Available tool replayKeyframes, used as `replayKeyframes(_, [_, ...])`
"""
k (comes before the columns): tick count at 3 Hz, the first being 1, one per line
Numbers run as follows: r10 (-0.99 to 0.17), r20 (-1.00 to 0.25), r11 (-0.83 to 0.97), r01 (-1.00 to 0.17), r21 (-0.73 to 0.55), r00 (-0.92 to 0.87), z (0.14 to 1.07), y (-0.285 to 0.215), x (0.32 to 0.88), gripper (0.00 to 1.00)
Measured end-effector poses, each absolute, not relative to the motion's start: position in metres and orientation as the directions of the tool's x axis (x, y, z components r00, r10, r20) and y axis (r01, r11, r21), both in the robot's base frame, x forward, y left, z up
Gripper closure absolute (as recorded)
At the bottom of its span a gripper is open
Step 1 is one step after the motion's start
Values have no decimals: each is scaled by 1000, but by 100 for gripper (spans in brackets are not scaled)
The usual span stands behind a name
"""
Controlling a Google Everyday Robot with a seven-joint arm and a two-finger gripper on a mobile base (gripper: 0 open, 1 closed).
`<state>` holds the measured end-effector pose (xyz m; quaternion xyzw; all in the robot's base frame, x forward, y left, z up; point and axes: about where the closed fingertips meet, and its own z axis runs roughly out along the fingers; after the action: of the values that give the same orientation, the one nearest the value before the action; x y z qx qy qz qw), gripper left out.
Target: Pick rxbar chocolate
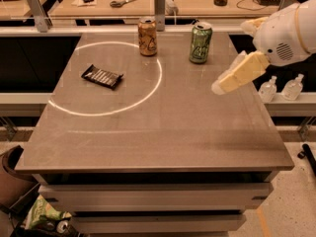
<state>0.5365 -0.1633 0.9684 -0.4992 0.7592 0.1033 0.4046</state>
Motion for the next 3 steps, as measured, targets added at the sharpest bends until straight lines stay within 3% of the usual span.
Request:
replayKeyframes(2, [-544,-837,510,-816,-270,-63,950,-98,590,0])
replayKeyframes(3, [-541,-841,468,-835,-290,-12,954,-59,607,0])
